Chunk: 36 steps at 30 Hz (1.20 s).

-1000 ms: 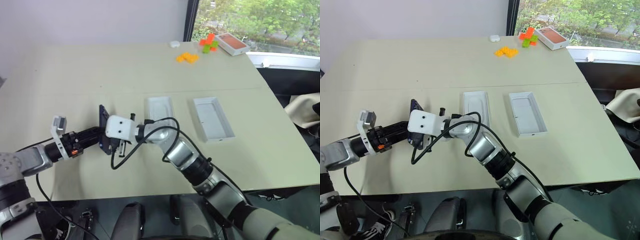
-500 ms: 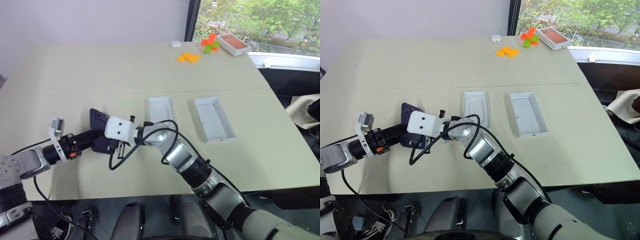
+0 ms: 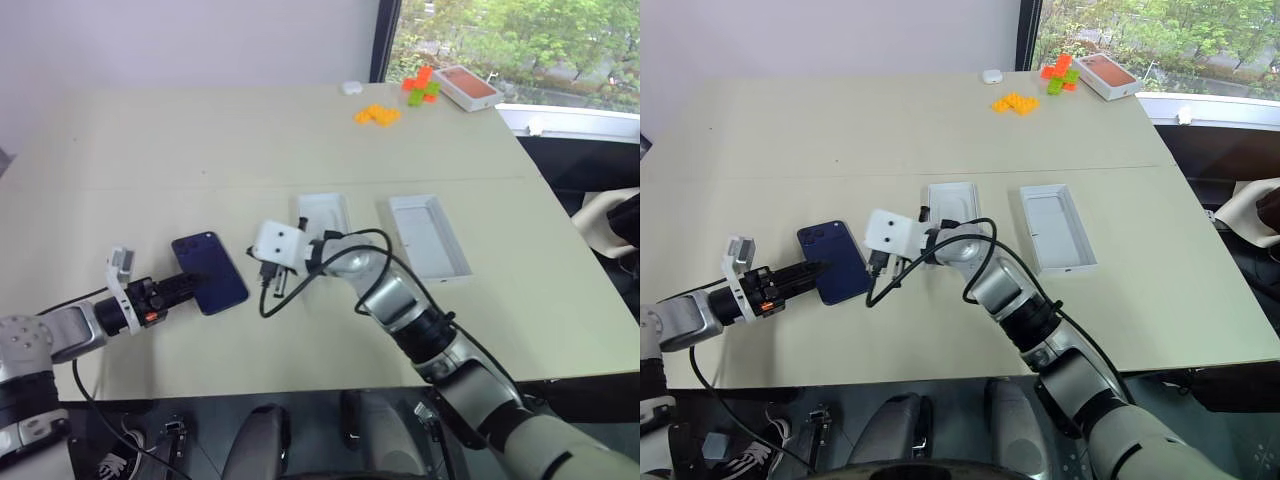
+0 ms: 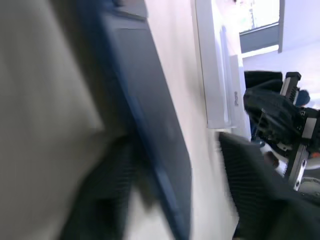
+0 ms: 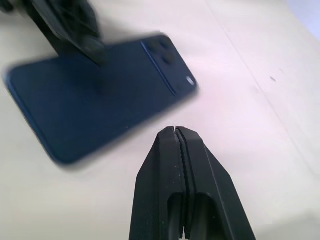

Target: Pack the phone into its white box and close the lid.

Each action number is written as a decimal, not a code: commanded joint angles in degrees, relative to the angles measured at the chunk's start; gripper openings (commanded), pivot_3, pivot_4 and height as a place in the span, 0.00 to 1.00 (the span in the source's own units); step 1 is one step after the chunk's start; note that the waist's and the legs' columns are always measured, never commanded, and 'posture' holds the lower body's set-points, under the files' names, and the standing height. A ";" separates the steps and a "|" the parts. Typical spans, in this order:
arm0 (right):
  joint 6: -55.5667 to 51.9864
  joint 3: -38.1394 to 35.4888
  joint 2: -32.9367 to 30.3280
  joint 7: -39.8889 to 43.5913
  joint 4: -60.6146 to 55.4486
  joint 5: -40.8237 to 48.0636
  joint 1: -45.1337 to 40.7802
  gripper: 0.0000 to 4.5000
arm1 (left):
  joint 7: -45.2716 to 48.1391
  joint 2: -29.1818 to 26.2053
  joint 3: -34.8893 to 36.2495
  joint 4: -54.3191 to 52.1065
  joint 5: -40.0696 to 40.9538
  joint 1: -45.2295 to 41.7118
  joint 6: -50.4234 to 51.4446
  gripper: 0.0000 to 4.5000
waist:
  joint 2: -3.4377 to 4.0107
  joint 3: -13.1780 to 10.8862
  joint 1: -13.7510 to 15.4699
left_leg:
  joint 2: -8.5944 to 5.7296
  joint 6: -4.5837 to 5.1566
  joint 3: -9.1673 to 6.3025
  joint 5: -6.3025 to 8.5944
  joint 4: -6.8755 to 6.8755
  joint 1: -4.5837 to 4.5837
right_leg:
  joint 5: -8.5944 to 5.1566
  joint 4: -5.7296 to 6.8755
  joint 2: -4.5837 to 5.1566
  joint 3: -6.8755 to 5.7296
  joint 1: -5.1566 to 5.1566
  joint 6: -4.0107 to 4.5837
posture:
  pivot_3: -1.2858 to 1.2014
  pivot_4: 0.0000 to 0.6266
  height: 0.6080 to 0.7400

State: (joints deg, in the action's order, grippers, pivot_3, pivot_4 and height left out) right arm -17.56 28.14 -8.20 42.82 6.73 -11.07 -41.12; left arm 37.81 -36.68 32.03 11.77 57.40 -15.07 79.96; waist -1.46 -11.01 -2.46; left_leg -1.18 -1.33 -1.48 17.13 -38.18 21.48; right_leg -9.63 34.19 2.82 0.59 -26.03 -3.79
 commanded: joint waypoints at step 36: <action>1.39 -29.65 -33.39 24.37 -11.38 30.45 13.83 1.00 | 9.00 7.90 -19.04 14.92 -5.12 -31.50 -1.20 0.00 | -0.15 -0.10 1.67 | -0.10 0.08 0.09 0.00 -0.10 -0.11 | -0.02 -0.12 -0.16 -0.05 0.31 -0.06 | 0.52 0.24 1.00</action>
State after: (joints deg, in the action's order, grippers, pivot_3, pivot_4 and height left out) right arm -17.68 0.40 -40.87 66.77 -4.05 18.77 -27.10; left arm 43.89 -28.52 13.15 25.91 53.16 -43.58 81.83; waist -1.61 -11.11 -0.79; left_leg -1.27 -1.24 -1.40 17.13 -38.28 21.37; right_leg -9.66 34.09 2.66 0.54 -25.72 -3.85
